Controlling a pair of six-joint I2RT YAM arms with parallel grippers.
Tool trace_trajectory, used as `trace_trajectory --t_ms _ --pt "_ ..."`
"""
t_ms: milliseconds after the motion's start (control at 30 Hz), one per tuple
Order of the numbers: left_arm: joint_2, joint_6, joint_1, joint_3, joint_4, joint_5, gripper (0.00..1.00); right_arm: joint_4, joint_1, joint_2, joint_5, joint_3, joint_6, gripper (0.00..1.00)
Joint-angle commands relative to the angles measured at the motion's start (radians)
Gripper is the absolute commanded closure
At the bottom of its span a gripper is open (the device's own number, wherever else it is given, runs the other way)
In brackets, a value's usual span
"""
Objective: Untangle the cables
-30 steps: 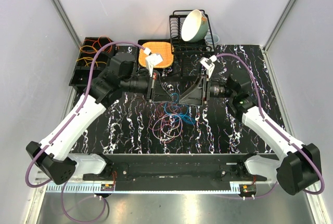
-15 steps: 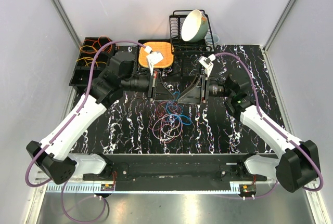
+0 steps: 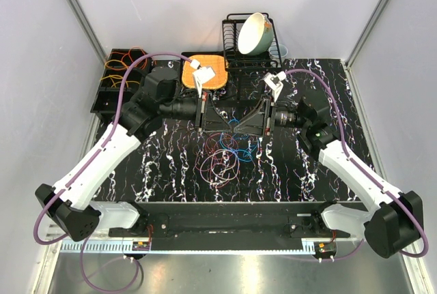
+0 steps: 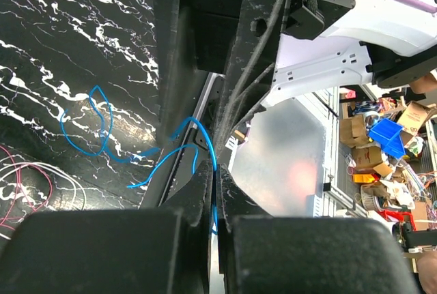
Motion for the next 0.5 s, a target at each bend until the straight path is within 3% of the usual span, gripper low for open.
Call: trace_trajectory --t_ms 0,67,133,167,233,300,333,367,433,467 --pt "-0.002 -0.021 -0.005 -0.013 0.069 0.017 0.99 0.074 0.010 -0.021 0.014 0.021 0.030 0.67" --pt "0.010 -0.024 -0.005 -0.016 0.072 -0.003 0.97 0.094 0.010 -0.016 0.020 0.017 0.047 0.78" --pt "0.016 -0.014 -0.005 -0.011 0.047 -0.071 0.67 0.087 0.010 -0.009 0.043 0.035 0.056 0.93" --pt "0.026 0.011 -0.005 0.001 0.026 -0.143 0.34 0.038 0.008 -0.006 0.060 0.049 0.041 0.97" --pt "0.026 0.034 -0.014 0.025 -0.048 -0.244 0.12 -0.098 0.010 -0.003 0.132 0.121 0.009 1.00" --pt "0.006 0.064 -0.046 0.042 -0.110 -0.438 0.01 -0.200 0.010 0.010 0.190 0.206 -0.040 1.00" --pt "-0.005 0.075 -0.069 0.068 -0.135 -0.531 0.01 -0.276 0.010 0.016 0.239 0.231 -0.050 1.00" --pt "-0.014 0.094 -0.131 0.078 -0.155 -0.713 0.01 -0.307 0.010 0.028 0.264 0.253 -0.060 1.00" --pt "-0.043 0.103 -0.190 0.085 -0.169 -0.840 0.01 -0.344 0.010 0.036 0.290 0.296 -0.060 1.00" --pt "-0.051 0.101 -0.245 0.084 -0.172 -0.971 0.01 -0.375 0.008 0.040 0.305 0.304 -0.054 1.00"
